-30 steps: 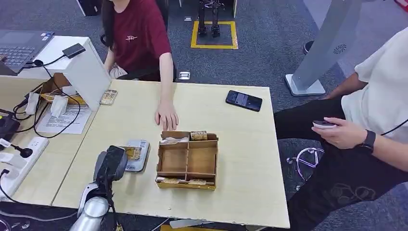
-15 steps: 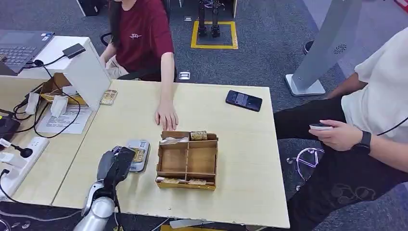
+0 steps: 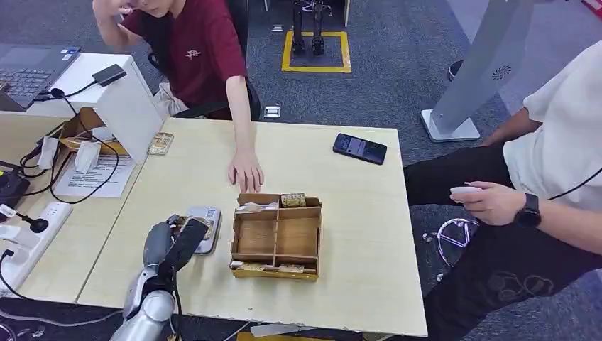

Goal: Pass the card to the sensor for recognition and then transmit it.

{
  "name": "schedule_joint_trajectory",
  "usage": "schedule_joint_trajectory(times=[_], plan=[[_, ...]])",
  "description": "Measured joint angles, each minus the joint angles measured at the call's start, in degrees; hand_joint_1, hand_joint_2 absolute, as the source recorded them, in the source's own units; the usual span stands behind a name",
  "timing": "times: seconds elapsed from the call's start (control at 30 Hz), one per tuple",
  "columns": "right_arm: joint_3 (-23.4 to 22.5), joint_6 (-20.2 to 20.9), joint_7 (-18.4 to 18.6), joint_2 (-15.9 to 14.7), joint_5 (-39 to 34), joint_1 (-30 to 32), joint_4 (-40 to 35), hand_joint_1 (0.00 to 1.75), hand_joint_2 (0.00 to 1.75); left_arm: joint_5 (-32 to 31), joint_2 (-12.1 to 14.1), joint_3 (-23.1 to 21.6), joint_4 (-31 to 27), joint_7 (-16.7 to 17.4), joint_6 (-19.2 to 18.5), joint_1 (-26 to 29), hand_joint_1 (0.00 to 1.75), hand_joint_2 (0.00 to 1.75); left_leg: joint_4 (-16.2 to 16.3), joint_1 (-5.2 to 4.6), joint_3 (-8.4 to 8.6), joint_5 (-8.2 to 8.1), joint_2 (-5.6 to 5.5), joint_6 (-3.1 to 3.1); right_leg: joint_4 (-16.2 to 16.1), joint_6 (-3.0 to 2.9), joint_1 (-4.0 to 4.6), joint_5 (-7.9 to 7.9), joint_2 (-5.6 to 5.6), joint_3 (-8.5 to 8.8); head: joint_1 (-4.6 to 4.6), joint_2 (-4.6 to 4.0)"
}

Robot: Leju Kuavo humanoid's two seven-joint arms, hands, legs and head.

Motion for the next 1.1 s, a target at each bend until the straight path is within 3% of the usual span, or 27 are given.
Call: schedule_joint_trajectory(times=[0.1,0.3,0.53,1.1], plan=[[0.2,0.1,0.0,0.0,0.0,0.0,0.0,0.0,1.75,-3.2,-0.1,-0.1,0.4,1.0,1.3,-0.1,1.75,1.75,0.0,0.0,0.0,0.0,0.0,0.0,0.0,0.0,0.0,0.0,0.0,0.0,0.0,0.0],[0.6,0.8,0.0,0.0,0.2,-0.3,0.0,0.0,1.75,-17.1,-0.1,-1.2,1.9,4.8,5.6,-0.8,1.75,1.75,0.0,0.0,0.0,0.0,0.0,0.0,0.0,0.0,0.0,0.0,0.0,0.02,0.0,0.02],[0.8,1.0,0.0,0.0,0.3,-0.4,0.0,0.0,1.75,-24.2,-0.1,-1.9,3.9,6.6,7.8,-1.2,1.75,1.75,0.0,0.0,0.04,0.0,-0.01,0.0,0.0,0.0,0.0,0.0,0.0,0.05,0.0,0.0],[0.9,1.0,0.5,0.0,0.5,-0.5,0.0,0.0,1.75,-25.1,-0.3,-1.9,6.2,6.7,8.1,-1.9,1.75,1.75,0.0,0.0,0.13,0.0,-0.01,0.0,0.0,0.0,0.0,0.0,-0.01,0.17,0.0,0.02]])
